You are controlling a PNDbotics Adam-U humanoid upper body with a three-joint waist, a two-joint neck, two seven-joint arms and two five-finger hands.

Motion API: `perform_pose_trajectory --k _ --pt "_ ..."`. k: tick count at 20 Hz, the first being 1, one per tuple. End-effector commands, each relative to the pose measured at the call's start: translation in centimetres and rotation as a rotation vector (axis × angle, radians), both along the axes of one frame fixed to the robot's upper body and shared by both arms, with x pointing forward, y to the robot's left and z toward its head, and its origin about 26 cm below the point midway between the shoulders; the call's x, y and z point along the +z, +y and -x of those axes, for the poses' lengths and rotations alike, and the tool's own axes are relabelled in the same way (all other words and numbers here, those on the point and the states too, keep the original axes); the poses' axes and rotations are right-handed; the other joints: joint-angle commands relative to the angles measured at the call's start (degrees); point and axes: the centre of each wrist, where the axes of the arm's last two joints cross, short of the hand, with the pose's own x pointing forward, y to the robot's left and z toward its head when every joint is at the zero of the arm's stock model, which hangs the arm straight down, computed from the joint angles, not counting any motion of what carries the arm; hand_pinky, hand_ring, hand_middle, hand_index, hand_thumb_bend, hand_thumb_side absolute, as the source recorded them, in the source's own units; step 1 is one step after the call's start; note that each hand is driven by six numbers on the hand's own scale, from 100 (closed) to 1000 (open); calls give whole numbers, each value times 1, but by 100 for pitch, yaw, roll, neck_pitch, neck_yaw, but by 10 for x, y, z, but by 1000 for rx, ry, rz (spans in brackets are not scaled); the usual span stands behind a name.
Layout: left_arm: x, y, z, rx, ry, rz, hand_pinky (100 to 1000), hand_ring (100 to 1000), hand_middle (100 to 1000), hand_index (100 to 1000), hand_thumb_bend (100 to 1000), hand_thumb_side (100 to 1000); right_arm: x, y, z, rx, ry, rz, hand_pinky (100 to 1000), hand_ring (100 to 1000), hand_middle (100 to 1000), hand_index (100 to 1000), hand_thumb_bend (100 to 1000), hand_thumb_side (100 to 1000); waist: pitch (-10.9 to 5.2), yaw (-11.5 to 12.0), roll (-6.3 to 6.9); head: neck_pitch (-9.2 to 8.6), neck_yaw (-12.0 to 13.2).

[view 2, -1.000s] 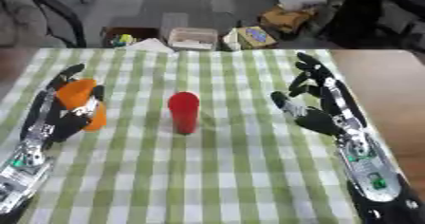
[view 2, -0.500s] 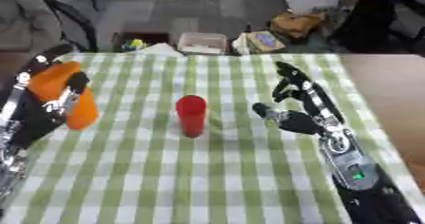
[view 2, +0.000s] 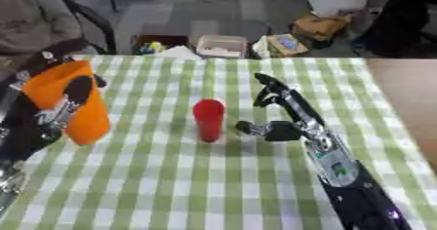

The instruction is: Pour the contents of one cup into another cup.

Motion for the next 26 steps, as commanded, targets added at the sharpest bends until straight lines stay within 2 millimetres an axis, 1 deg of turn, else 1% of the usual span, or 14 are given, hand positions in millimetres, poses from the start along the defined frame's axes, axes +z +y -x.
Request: perform_pose_trajectory --k 1,16,26 --pt "8 -4 7 -45 -16 -2 137 614 252 880 100 495 10 6 -6 13 -33 25 682 1000 509 972 675 376 -114 31 12 -31 -16" --pt "12 -19 22 -153 -8 -12 139 618 254 883 100 509 3 28 -15 15 -38 59 685 1000 509 974 675 375 -79 190 74 -5 -60" --pt "13 -29 26 -209 -5 -16 139 620 253 883 100 523 -3 35 -17 19 -27 81 690 1000 512 976 676 379 -32 293 122 -37 -88"
